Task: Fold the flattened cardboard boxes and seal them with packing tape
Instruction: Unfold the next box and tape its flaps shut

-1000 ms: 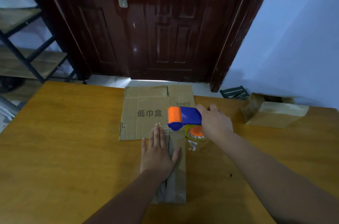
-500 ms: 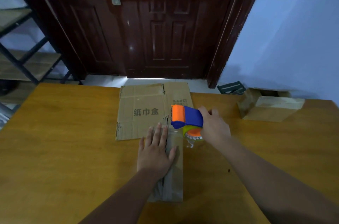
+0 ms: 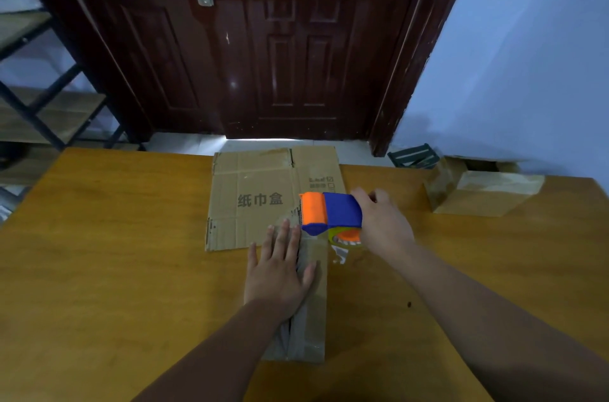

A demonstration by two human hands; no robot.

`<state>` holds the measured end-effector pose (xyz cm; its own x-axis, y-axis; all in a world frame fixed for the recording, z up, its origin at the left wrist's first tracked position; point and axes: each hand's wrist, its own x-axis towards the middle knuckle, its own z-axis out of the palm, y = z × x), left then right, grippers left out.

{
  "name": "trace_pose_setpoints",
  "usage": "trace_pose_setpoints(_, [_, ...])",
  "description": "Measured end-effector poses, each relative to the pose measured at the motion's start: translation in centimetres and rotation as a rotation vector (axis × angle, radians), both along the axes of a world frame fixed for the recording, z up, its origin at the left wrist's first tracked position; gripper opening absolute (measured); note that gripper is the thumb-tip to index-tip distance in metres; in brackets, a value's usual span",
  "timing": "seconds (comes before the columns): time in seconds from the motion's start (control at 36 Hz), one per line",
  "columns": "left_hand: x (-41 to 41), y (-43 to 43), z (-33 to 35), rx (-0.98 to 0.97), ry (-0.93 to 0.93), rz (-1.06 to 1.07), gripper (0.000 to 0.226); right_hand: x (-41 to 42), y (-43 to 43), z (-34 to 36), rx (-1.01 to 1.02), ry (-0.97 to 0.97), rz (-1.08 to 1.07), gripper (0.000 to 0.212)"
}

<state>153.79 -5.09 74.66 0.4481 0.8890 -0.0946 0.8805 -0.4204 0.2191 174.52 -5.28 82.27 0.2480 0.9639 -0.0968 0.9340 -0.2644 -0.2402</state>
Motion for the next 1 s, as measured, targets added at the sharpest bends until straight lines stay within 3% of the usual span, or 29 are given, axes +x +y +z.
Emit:
trace_pose_setpoints(0.53, [0.0, 0.1, 0.2, 0.017, 0.032, -0.037, 0.071, 2.1, -1.0, -1.7, -0.026, 0.054, -0.029, 0.053])
trace_pose_setpoints(0.75, [0.0, 0.3, -0.1, -0.022, -0.033, -0.047, 0.072, 3.0, -3.0, -5.0, -0.022, 0.379, -0.075, 0.053])
trace_pose_setpoints(1.0, [-0.2, 0.3, -0.3, -0.011, -0.042, -0.061, 0.070, 3.3, -4.2, -6.7, 0.143, 0.426, -0.128, 0.054])
